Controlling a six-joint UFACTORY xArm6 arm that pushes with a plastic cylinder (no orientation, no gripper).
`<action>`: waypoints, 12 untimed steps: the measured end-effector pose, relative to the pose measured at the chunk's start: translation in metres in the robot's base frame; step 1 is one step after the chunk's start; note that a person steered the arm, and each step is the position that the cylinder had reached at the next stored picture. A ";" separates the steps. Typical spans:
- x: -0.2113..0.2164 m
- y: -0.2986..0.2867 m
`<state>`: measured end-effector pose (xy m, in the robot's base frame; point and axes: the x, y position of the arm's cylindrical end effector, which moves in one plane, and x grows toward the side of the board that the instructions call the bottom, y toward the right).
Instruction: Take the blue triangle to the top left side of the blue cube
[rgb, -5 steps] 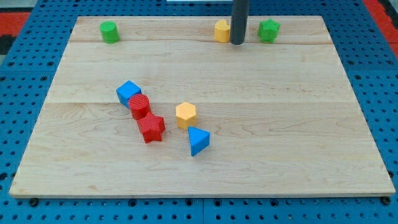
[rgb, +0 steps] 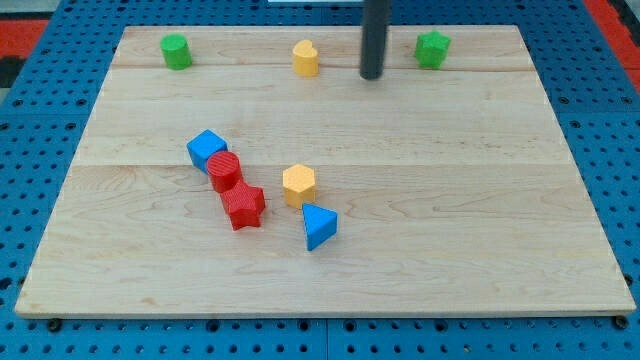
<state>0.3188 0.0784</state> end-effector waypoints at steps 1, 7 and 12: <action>0.035 -0.020; 0.044 -0.042; 0.231 -0.063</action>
<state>0.5501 0.0156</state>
